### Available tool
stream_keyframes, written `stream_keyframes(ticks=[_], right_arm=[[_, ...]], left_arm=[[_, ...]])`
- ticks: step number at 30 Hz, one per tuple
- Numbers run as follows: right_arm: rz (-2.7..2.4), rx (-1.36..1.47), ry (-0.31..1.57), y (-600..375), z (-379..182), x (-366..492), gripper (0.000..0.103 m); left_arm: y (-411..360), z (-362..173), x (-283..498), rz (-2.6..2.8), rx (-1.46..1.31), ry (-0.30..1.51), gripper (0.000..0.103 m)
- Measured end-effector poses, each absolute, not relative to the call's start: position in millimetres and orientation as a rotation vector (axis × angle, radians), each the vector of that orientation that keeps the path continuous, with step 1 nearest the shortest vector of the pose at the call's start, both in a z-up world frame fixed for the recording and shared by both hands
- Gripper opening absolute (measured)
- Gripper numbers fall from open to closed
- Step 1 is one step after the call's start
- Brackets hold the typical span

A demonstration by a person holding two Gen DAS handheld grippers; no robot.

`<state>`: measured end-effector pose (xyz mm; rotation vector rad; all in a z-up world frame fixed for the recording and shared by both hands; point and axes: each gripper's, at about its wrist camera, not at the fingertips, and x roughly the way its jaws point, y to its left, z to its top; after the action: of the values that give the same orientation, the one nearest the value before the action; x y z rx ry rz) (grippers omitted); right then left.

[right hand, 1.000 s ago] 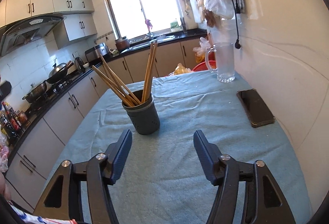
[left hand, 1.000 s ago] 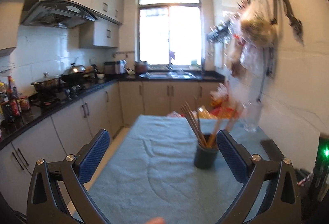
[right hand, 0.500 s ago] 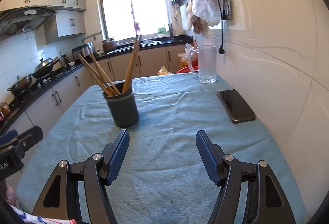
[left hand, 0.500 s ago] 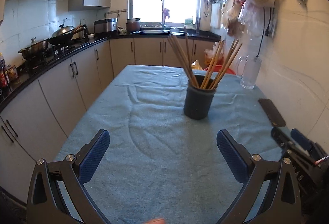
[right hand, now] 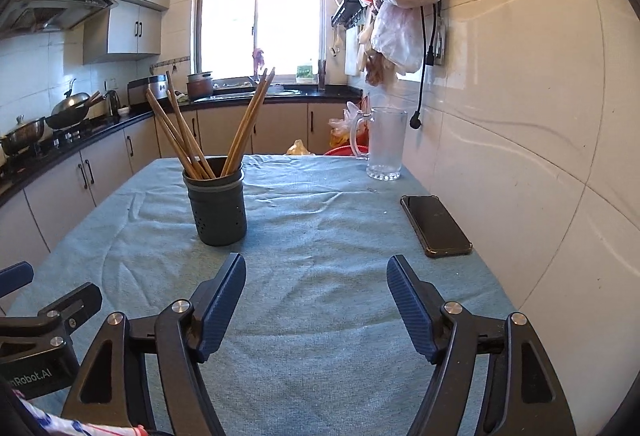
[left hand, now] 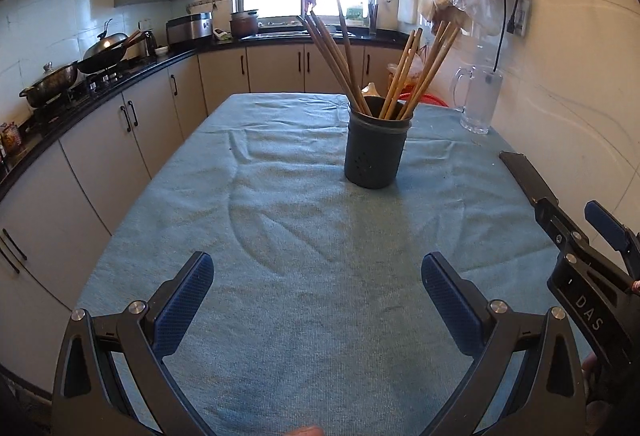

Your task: Organize utensils

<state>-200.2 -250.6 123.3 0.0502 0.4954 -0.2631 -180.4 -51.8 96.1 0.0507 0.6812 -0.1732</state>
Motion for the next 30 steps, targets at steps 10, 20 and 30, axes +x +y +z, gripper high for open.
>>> stream_keyframes(ticks=[10, 20, 30], right_arm=[[-0.265, 0.054, 0.521, -251, 118, -199, 0.079], [-0.261, 0.054, 0.540, -250, 114, -197, 0.080], [-0.249, 0.075, 0.558, -251, 111, -197, 0.080]], left_arm=[[-51, 90, -177, -0.208, 0.028, 0.730, 0.103], [-49, 85, -173, -0.217, 0.007, 0.776, 0.103], [-48, 86, -173, -0.211, 0.008, 0.772, 0.103]])
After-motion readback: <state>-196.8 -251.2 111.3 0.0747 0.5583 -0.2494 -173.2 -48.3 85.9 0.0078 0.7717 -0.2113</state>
